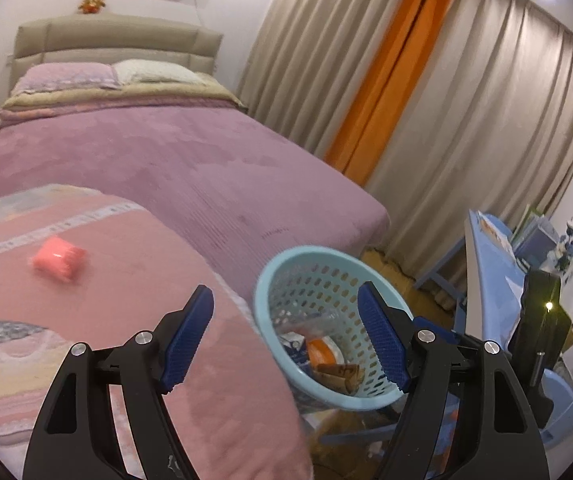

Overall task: Collect trash
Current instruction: 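Carry the bottle and paper bag over the basket and open both grippers, then grasp the teal packet with the left gripper while the right grasps the pink packet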

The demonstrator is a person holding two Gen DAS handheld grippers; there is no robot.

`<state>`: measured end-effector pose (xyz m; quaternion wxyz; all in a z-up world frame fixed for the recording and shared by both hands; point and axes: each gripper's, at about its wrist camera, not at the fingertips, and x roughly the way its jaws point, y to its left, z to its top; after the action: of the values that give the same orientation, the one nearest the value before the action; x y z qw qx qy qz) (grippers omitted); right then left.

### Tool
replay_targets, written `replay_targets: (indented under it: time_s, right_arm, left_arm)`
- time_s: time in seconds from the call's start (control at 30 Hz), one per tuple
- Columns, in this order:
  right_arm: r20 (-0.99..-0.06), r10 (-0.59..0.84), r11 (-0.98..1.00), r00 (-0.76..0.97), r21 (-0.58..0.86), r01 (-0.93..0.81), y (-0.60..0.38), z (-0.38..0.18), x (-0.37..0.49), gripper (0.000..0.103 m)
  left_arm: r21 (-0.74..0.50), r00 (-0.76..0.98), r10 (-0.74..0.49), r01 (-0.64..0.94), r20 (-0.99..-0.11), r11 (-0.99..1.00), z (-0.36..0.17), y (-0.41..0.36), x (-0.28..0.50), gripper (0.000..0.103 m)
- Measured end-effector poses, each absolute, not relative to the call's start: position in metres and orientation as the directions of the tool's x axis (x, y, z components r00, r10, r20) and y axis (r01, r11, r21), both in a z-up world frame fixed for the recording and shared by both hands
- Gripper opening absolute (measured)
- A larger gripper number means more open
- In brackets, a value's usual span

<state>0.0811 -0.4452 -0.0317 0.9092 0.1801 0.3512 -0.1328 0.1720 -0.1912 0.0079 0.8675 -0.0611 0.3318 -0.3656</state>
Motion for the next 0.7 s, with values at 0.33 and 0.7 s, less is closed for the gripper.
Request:
replay_targets:
  time_s: [0.33,0.7]
  right_arm:
    - [-0.624,-0.036,0.963,0.781,0.187,0.194,-0.374,0.0,0.1,0.051]
    - [-0.59,0.126,0.985,0.798,0.167,-0.032,-0.287,0.03,0.17,0.052]
  left_arm:
    - [-0.302,0.662,-0.588,0.506,-0.465,0.808,0.048,-0.107,0.168,0.073]
    - [-0.198,0.845,-0.311,0.247,-0.435,0.949,0.089,0.008,0.197,0.077]
